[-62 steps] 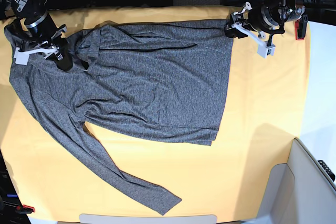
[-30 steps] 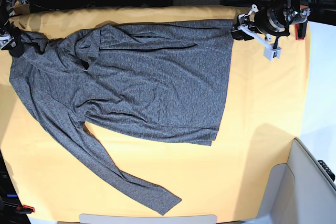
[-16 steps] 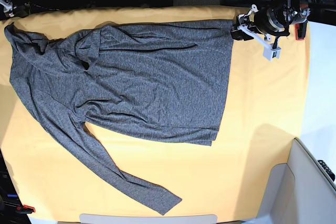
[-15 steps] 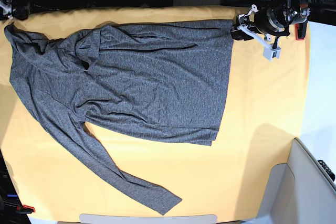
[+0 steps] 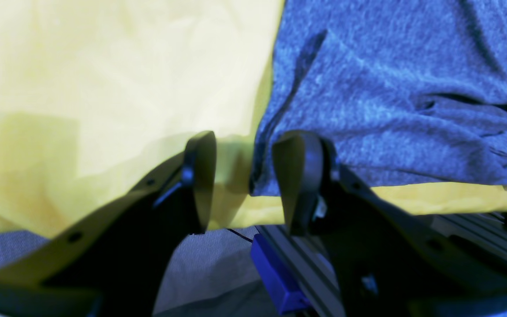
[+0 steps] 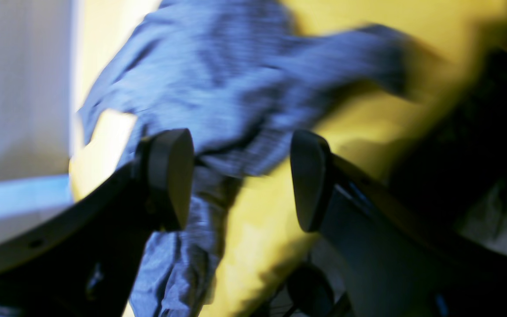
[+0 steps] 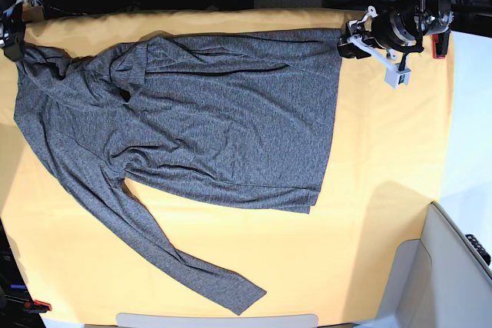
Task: Fold the T-shirt properly
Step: 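Grasp the shirt's shoulder corner with the right gripper and pull outward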
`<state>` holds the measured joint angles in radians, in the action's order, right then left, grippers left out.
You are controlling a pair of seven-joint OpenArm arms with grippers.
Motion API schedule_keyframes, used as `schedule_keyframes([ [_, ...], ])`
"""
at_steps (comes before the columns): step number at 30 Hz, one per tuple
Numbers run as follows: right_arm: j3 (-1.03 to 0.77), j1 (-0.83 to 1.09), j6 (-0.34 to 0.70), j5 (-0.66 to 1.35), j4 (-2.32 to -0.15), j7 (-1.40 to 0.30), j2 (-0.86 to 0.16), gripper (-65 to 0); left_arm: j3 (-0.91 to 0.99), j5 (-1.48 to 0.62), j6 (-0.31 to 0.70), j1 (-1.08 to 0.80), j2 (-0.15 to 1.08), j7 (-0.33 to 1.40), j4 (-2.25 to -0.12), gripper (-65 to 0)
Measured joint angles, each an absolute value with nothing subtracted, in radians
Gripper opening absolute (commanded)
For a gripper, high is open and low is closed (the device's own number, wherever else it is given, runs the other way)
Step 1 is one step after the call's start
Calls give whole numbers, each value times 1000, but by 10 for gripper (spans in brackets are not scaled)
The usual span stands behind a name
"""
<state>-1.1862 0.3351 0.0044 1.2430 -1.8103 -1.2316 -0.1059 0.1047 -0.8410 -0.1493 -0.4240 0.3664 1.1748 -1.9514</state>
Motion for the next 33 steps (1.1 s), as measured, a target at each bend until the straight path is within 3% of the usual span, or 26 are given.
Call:
schedule_keyframes([
  [9, -1197, 242, 5, 1177, -1607, -1230, -82, -301, 104, -840, -150, -424, 367, 1175, -1951, -400],
  [33, -1271, 102, 11, 1019, -1551, -1227, -95, -302, 102, -841, -149, -424, 366, 1175, -1951, -398],
])
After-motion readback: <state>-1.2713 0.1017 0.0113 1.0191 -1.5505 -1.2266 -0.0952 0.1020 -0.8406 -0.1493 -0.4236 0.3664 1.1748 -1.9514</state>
